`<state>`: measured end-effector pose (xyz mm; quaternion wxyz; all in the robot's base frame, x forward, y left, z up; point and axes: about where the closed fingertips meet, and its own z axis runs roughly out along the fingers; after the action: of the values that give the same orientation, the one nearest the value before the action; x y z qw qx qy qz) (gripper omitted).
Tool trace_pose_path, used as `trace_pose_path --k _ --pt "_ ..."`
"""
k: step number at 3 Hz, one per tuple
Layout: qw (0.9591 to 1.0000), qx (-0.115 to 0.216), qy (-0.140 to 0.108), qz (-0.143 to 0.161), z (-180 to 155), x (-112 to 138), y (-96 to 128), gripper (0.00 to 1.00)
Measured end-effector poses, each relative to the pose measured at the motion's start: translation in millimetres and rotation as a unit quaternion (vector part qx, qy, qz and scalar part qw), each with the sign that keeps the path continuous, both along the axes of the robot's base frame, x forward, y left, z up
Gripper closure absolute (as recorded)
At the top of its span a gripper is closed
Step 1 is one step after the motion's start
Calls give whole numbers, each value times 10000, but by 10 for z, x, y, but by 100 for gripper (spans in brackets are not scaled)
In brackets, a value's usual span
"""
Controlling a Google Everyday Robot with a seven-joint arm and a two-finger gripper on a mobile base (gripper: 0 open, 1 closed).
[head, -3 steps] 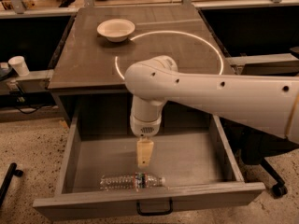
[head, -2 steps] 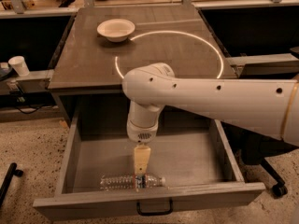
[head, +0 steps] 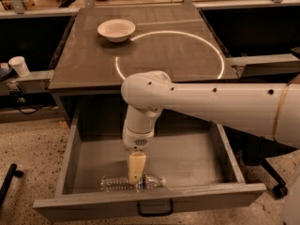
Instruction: Pick water bottle from top drawer and place on counter
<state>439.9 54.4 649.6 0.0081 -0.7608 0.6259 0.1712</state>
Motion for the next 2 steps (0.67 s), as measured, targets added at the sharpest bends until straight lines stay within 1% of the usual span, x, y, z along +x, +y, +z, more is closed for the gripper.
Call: trace_pose_path --k 1,2 --pt "9998 118 144 39 -77 -73 101 26" --pt "9997 171 171 38 -216 -93 172 26"
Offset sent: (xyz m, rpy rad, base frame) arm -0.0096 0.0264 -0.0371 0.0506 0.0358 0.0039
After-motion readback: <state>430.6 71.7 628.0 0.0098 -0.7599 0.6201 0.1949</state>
